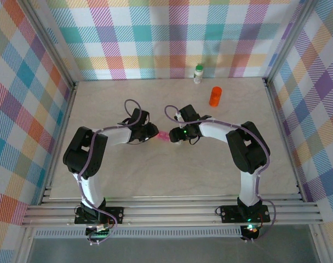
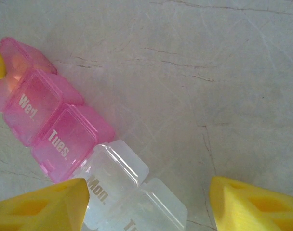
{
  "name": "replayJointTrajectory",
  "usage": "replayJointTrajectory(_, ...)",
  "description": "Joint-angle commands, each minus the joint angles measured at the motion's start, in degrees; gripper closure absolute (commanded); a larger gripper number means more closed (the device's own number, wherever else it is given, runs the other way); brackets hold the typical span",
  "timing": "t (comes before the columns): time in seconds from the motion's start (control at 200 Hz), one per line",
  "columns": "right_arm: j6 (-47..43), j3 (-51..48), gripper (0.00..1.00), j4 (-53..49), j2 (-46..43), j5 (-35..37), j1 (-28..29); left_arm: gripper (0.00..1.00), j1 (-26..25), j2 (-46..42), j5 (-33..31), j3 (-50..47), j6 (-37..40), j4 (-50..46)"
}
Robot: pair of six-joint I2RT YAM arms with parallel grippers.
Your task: Sort the pills into containers
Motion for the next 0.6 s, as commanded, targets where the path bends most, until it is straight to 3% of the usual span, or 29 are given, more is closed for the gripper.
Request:
replayJointTrajectory(0.0, -1.0, 0.3, 0.33, -3.5, 2.9, 0.5, 0.4, 0.74, -0.4, 2.3, -4.1, -4.6, 1.6, -9.5)
replayJointTrajectory(0.345, -0.3, 5.1, 0.33, -5.2, 2.5, -4.4, -0.8, 0.76, -0.8, 3.5, -4.0, -6.5, 1.9, -9.0)
replayJointTrajectory(0.595, -2.7, 15.6, 0.32, -10.3, 4.9, -7.7, -0.7, 0.77, -0.9, 2.5, -3.3, -7.5, 1.2, -8.3)
